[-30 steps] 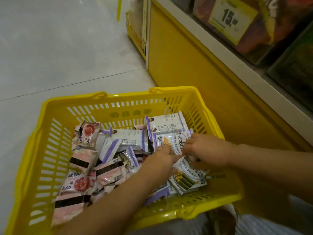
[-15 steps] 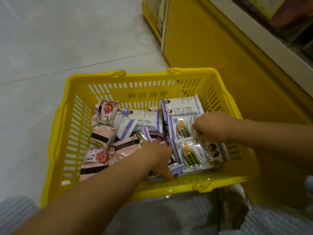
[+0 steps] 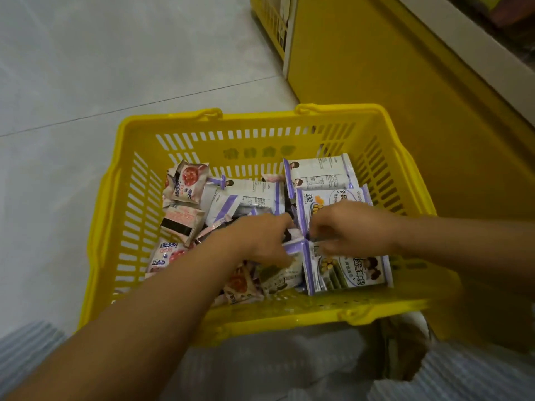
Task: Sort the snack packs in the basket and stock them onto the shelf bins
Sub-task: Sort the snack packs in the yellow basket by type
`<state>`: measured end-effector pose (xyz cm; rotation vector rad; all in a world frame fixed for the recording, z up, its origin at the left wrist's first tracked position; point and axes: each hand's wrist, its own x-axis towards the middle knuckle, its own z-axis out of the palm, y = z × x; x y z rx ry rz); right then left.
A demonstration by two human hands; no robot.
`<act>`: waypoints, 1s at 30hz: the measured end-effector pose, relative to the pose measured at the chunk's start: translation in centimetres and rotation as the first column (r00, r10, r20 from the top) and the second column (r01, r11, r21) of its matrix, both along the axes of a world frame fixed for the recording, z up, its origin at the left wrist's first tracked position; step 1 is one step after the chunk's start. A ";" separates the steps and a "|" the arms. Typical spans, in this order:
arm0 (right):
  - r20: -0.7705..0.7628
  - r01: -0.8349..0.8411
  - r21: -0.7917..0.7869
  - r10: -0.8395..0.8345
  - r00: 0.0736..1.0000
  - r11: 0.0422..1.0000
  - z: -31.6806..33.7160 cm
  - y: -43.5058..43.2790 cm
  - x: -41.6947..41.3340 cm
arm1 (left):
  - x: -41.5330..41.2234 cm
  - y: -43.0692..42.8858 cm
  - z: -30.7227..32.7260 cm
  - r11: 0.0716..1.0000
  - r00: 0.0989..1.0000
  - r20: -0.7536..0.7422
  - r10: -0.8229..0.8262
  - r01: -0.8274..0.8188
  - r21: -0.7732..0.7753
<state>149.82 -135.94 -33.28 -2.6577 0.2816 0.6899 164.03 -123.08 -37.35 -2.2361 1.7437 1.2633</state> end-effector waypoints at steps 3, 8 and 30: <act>0.021 0.174 0.254 -0.185 0.983 0.952 -1.1 1.9 -0.2 | 2.6 -0.5 2.0 0.989 0.980 -0.136 0.147 -0.143 0.033; 0.110 0.415 0.562 -0.562 0.820 0.715 -0.6 3.0 1.7 | 5.8 -1.0 5.5 0.949 0.923 -0.278 0.268 -0.302 -0.088; 0.087 -0.104 -0.479 0.165 0.982 0.872 -2.4 -3.9 4.6 | 9.5 0.8 5.1 0.353 0.495 -0.575 0.651 -0.869 -0.348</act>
